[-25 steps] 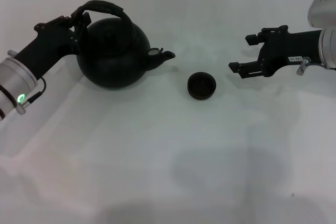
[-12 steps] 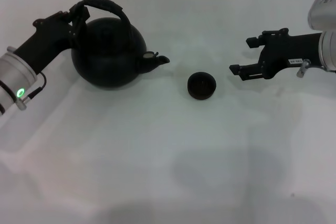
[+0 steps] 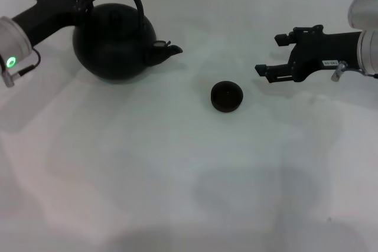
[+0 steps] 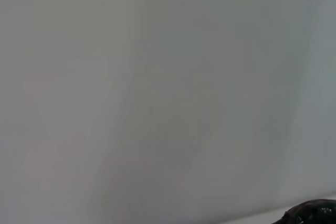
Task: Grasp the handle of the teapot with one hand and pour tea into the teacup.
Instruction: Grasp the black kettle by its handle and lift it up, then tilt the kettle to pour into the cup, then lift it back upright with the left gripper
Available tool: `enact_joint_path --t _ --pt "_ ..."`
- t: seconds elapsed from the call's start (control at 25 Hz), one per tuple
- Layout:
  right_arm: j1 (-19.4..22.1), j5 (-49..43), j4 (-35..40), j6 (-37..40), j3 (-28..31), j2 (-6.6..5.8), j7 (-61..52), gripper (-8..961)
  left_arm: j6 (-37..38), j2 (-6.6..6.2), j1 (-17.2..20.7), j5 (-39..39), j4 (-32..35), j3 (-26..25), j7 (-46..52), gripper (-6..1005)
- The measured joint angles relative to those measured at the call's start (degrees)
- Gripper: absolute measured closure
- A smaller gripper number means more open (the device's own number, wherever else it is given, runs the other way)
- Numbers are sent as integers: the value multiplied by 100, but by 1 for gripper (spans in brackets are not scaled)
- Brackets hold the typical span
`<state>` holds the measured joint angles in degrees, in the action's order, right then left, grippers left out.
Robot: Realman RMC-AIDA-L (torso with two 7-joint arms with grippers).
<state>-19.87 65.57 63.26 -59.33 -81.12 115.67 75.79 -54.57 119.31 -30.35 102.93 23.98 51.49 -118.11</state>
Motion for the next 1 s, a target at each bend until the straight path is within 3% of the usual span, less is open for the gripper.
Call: enact_joint_path --t 0.2,0.36,1.0 --pt "-13 140 -35 94 10 -6 126 113 887 -18 255 -3 1172 1436 992 855" --pt "-15 316 -33 186 46 -12 216 113 1303 -44 391 -196 1868 2206 1544 855" --pt "37 1024 -92 458 451 -24 701 112 2171 -26 740 -2297 3736 3507 3343 856"
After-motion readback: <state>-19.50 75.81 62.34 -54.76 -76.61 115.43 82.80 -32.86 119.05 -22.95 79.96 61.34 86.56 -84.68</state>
